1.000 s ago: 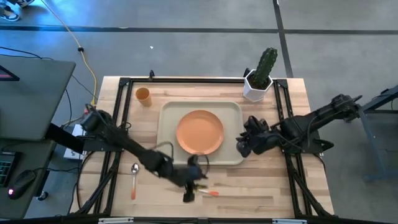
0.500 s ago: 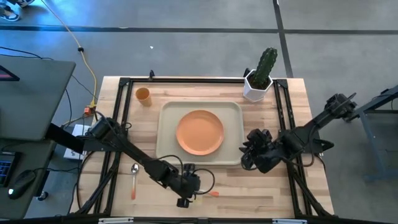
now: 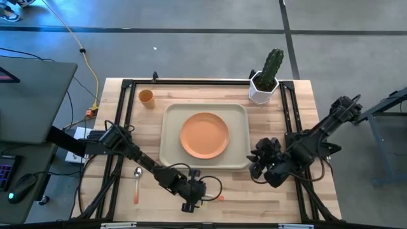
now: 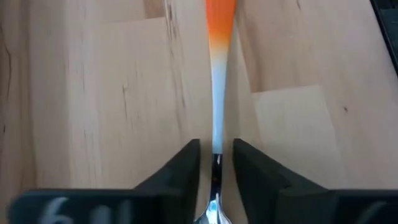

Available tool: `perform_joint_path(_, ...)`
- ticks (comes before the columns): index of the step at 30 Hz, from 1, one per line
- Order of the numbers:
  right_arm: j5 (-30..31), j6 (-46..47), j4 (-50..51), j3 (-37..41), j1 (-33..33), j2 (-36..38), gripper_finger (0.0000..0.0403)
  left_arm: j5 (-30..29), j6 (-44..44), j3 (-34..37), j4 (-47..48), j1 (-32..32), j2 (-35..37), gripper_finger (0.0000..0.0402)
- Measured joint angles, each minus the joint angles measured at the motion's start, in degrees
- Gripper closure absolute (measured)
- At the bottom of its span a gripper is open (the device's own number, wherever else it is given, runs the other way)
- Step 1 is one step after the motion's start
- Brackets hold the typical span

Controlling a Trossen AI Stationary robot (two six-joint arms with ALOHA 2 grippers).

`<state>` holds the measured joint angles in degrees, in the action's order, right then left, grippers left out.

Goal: Pick and place plate/cup/fork/spoon on tray
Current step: Put the orange fork on the white tray to the right of the light orange plate

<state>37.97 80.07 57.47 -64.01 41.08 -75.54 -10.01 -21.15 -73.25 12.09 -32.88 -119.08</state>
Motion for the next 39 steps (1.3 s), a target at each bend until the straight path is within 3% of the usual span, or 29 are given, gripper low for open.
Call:
perform_joint_path(5,1.03,1.91,0.4,0.0,1.48,0.04,0.0272,0.79,0.88,-0.04,1.08,0.34,0.42,0.039)
perform_joint_path(12,0.79,2.45,-0.47,0.0,1.93,0.36,0.0272,6.08,10.93,-3.89,10.39,3.14,3.63,0.0391)
perform_joint_path(18,6.37,4.06,0.24,0.0,3.77,2.47,0.0272,9.66,27.57,-11.76,21.74,7.15,3.88,0.0395)
perform_joint_path(22,9.02,5.14,1.57,0.0,4.82,5.33,0.0272,11.69,38.98,-15.13,23.55,11.27,3.99,0.0393)
perform_joint_path(31,15.26,5.18,1.84,0.0,3.9,12.95,0.0272,16.11,65.76,-19.49,22.74,25.28,3.97,0.0392)
perform_joint_path(39,21.77,5.07,-0.15,0.0,-2.1,19.26,0.0272,23.18,90.19,-21.09,15.74,37.02,3.97,0.0392)
